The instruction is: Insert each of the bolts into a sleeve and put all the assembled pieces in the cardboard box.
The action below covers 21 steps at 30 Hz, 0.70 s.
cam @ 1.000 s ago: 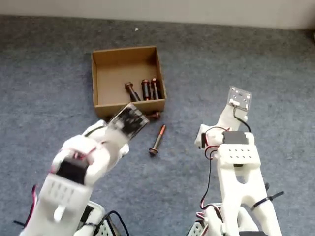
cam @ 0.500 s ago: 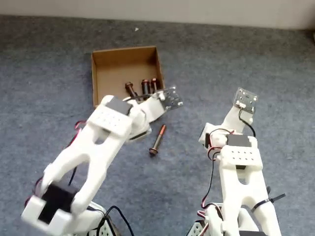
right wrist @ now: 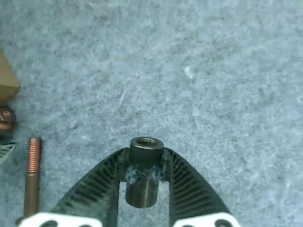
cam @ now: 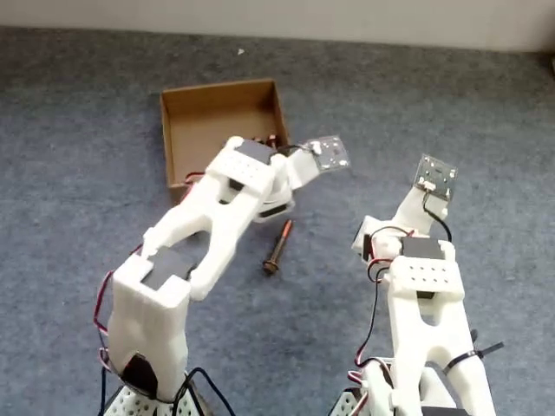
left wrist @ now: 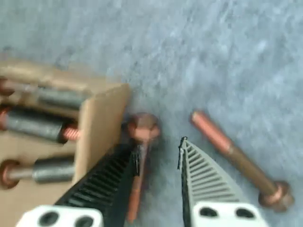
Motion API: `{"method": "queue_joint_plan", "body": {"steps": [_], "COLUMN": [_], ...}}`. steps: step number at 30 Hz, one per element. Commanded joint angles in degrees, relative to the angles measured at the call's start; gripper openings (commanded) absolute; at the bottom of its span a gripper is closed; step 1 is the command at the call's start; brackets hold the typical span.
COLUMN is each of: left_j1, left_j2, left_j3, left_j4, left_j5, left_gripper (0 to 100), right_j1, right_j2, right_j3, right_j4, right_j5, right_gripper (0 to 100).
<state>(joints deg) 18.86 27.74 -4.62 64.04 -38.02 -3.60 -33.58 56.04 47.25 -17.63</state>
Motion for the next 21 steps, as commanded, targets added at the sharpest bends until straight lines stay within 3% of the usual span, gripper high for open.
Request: {"method": "queue_joint_plan", "body": {"steps": [1,8,15,21], "left_j1": [-0.22,-2.15,-1.54,-1.71], "left_j2": [5.58,10.07,10.07,8.4], "left_j3": [-9.36,-12.79,-13.05,-14.02], "left_j4": [-0.26,-0.09,5.89,10.37], "left_j5": [-0.53,-0.53,-0.53,-0.26], "left_gripper": [16,16,4,0], "right_j1": [0.4,0.4,0.4,0.4], "right_j2": [-1.63,-1.63,-1.63,-1.63], "right_j3": [-0.4,-0.4,-0.4,-0.31], "right_j4": [-1.19,-1.19,-1.19,-1.19], "right_j5": [-0.44,-0.26,-0.18,-0.18], "right_gripper": [0.5,0.5,0.5,0.5]}}
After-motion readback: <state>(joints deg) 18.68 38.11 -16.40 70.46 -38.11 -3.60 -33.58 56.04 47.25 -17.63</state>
